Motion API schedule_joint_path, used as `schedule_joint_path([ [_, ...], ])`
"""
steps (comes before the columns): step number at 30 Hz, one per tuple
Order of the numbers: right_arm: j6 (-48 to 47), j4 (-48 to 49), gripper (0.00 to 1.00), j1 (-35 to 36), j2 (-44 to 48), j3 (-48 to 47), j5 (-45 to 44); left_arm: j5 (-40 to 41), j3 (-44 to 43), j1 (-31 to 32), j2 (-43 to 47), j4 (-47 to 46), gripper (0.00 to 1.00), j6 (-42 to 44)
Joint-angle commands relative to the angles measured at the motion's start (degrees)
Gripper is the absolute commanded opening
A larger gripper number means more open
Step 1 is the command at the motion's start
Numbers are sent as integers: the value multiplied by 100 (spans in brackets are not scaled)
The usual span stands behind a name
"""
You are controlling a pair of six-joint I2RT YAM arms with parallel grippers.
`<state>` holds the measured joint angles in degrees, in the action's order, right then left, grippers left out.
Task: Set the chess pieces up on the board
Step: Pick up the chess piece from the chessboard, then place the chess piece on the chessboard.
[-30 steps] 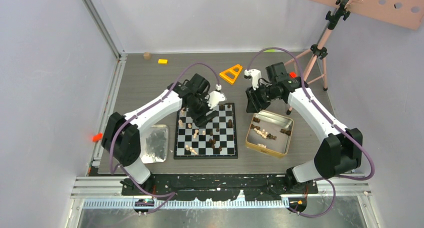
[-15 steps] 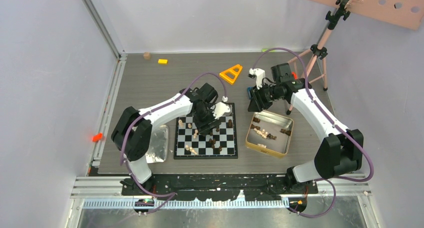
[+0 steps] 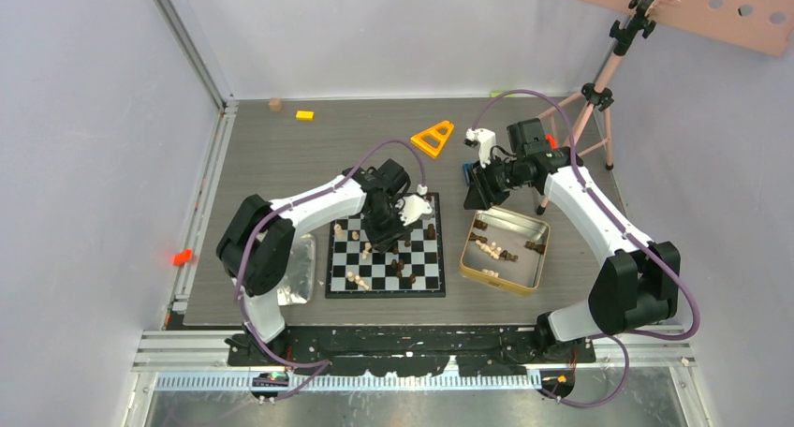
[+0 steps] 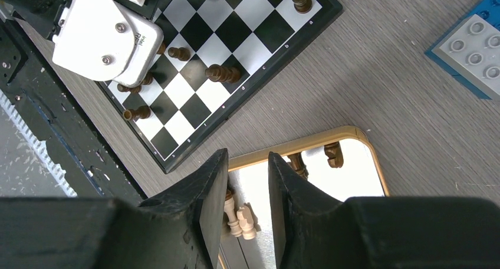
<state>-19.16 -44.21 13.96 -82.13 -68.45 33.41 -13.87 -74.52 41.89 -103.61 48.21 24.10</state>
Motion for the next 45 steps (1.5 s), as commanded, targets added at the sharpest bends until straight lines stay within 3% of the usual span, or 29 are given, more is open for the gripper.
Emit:
schedule_joint_path([
  [1, -59, 135, 37, -20, -4, -5, 137, 20, -8, 12, 25, -207, 31, -39],
  [9, -59, 133, 36, -26, -26, -15, 114, -21, -111, -17, 41, -61, 15, -27],
  [14, -62, 128, 36, -24, -34, -18, 113, -56, -283, -398, 275, -4, 8, -214],
  [24, -75, 131, 35, -33, -53, -20, 122, 96, -756, -1447, 153, -7, 7, -666],
  [45, -95, 133, 35, -42, -29, -2, 122, 663, -1157, -1631, -525, 155, 7, -912],
])
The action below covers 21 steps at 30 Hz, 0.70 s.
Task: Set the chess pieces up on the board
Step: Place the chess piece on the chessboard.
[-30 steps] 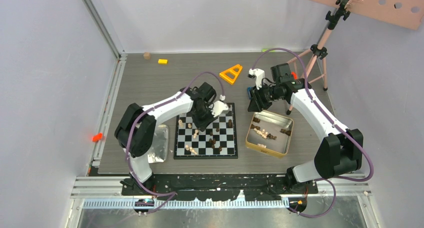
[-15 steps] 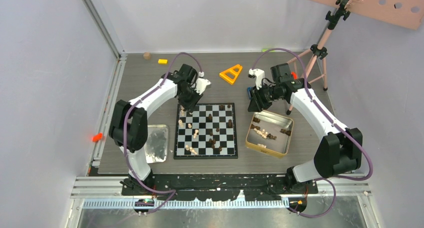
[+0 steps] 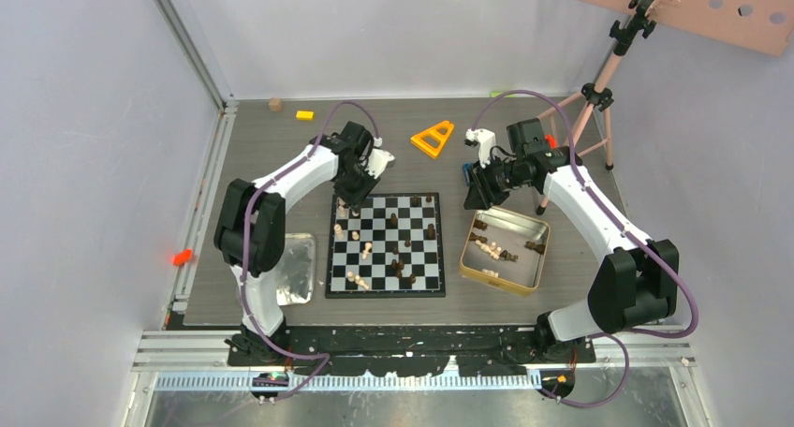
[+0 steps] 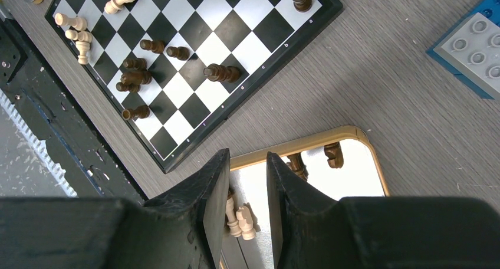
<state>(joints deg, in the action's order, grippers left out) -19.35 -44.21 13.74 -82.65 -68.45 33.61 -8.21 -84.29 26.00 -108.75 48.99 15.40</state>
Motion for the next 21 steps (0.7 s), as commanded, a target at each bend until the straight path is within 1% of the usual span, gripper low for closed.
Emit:
schedule_joint_path([
  [1, -77, 128, 35, -20, 22, -2, 107, 106, -183, -49, -25, 80, 7, -45],
  [15, -77, 125, 35, -29, 29, 6, 119, 108, -264, -60, -189, 71, 10, -49],
  [19, -83, 118, 35, -37, 25, 7, 127, 177, -263, -60, -199, 50, 12, -46],
  [21, -86, 122, 35, -38, 27, 2, 135, 182, -255, -60, -192, 38, 15, -45],
])
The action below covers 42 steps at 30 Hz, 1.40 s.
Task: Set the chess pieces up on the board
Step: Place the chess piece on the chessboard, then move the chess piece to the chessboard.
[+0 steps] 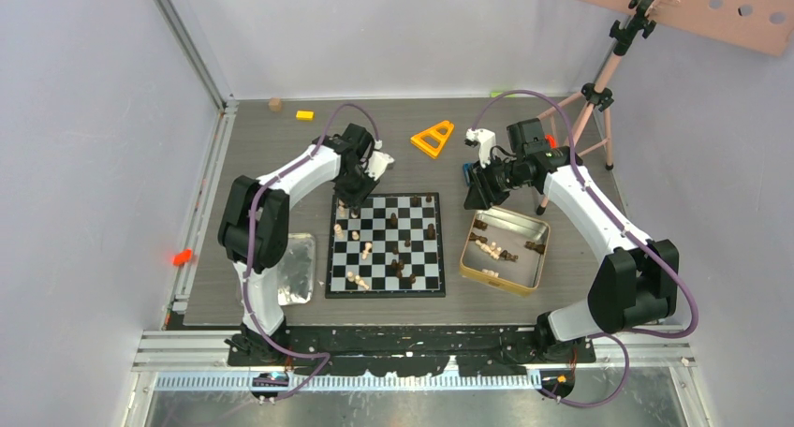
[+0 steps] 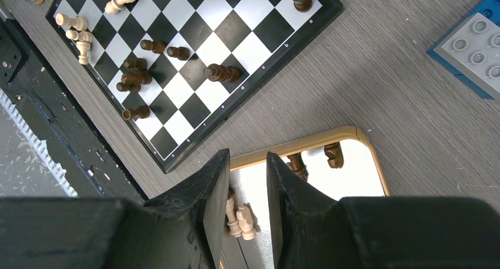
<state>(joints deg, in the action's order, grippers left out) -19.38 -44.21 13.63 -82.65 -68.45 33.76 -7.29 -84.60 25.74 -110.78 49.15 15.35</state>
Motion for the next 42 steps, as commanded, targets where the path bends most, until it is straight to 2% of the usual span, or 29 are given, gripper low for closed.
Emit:
schedule_joint_path([
  [1, -79, 118, 35, -27, 24, 0, 122, 102, -232, -34, 9, 18, 16, -41],
  [14, -86, 84, 35, -38, 30, -10, 146, 74, -250, -34, 241, 7, 37, -83],
  [22, -86, 72, 35, -40, 52, -15, 157, -668, -141, -6, 1020, 222, 50, -78],
  [30, -112, 60, 36, -45, 86, -3, 236, -1238, 1112, 279, 2260, 239, 52, 616],
  [34, -122, 56, 36, -45, 48, -7, 287, -1672, 1646, 370, 2819, 718, 53, 1213],
  [38, -143, 29, 36, -44, -4, -22, 319, -1406, 2166, 829, 3166, 890, 54, 1535],
  [42, -167, 13, 36, -40, 30, -8, 326, -1058, 2583, 1241, 3121, 746, 54, 1583],
])
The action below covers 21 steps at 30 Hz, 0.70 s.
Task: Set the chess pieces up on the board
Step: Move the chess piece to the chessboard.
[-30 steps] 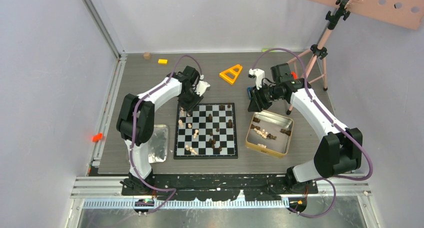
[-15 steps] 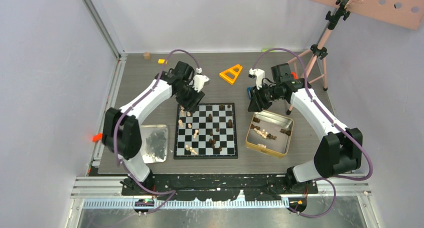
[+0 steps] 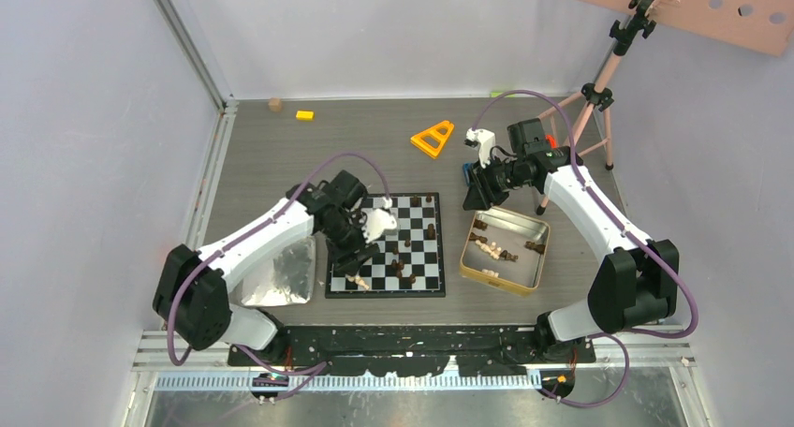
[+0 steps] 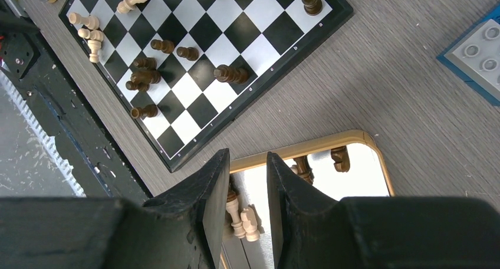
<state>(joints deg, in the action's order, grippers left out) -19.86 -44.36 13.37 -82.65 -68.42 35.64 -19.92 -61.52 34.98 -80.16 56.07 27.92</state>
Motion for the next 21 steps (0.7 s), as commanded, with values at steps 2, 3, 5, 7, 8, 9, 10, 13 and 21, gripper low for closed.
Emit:
schedule_joint_path([
  [2, -135, 21, 36, -18, 51, -1, 128, 204, 363, 379, -76, 0, 54, 328],
  [3, -138, 18, 36, -14, 58, 2, 128, 226, 394, 399, -119, -31, 54, 326],
  [5, -143, -3, 36, -18, 62, 4, 134, 317, 479, 419, -192, -118, 53, 326],
  [7, -157, -18, 36, -17, 58, 4, 130, 402, 574, 439, -235, -249, 52, 325],
  [8, -158, -20, 36, -18, 61, 4, 141, 454, 602, 439, -253, -323, 52, 323],
  [9, -159, -20, 36, -18, 57, 4, 148, 514, 627, 439, -275, -400, 52, 315],
  [10, -157, -20, 36, -18, 57, 0, 152, 544, 646, 446, -308, -460, 52, 311],
  [13, -162, -37, 36, -19, 32, -4, 162, 564, 650, 455, -413, -614, 51, 305],
  [21, -187, -48, 36, -15, -4, 4, 145, 506, 673, 526, -596, -754, 43, 265],
])
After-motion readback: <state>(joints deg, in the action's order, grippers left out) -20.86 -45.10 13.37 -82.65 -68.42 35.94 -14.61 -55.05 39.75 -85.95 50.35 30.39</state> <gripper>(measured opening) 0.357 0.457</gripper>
